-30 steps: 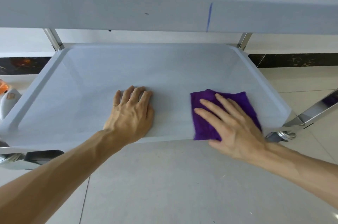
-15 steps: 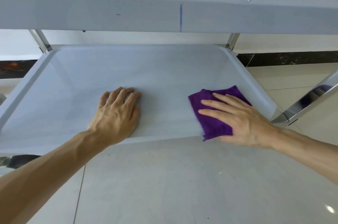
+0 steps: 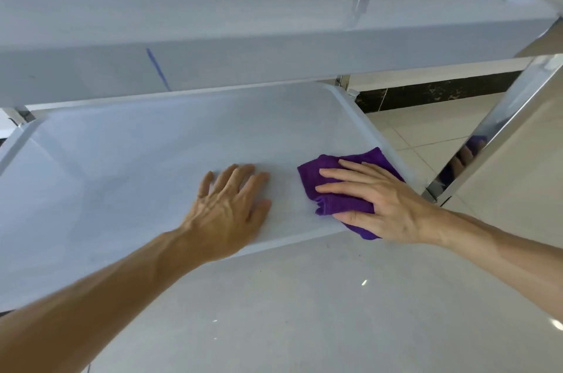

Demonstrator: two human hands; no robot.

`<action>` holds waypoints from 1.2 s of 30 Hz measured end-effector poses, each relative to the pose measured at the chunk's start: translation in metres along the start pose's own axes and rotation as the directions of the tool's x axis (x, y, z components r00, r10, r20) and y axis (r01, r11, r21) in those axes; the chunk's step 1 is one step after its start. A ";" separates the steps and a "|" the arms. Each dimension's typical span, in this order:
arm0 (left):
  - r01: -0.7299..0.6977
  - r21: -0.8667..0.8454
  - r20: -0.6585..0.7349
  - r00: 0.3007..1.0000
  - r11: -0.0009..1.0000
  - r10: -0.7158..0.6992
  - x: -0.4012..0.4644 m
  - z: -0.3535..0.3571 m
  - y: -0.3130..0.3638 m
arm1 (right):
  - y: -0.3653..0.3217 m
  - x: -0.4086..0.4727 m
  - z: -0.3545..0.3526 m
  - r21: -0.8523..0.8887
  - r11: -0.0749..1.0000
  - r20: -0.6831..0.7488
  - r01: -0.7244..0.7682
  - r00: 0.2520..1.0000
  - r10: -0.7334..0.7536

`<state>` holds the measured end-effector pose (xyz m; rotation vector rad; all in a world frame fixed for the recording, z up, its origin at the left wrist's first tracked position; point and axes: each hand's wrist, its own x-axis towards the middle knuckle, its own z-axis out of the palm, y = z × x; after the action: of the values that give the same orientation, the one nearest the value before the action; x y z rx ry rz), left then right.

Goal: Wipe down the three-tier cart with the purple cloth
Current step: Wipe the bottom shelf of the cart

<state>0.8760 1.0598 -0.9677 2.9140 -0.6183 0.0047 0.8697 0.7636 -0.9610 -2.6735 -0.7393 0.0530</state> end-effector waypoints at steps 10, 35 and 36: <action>0.028 -0.075 -0.076 0.997 0.997 -0.034 -0.008 0.011 -0.003 | 0.017 0.091 0.002 -0.142 0.869 -0.117 -0.475 0.879 0.461; 0.181 -0.028 -0.104 0.978 0.983 -0.183 -0.009 0.013 -0.005 | 0.006 0.182 0.022 -0.064 0.918 -0.136 -0.392 0.914 0.381; 0.181 -0.027 -0.107 0.977 0.983 -0.183 -0.009 0.013 -0.006 | -0.003 0.184 0.028 -0.081 0.946 -0.101 -0.314 0.947 0.306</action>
<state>0.8699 1.0663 -0.9821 2.9186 -0.3313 0.1352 1.0228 0.8682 -0.9745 -2.8400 -0.2945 -0.0194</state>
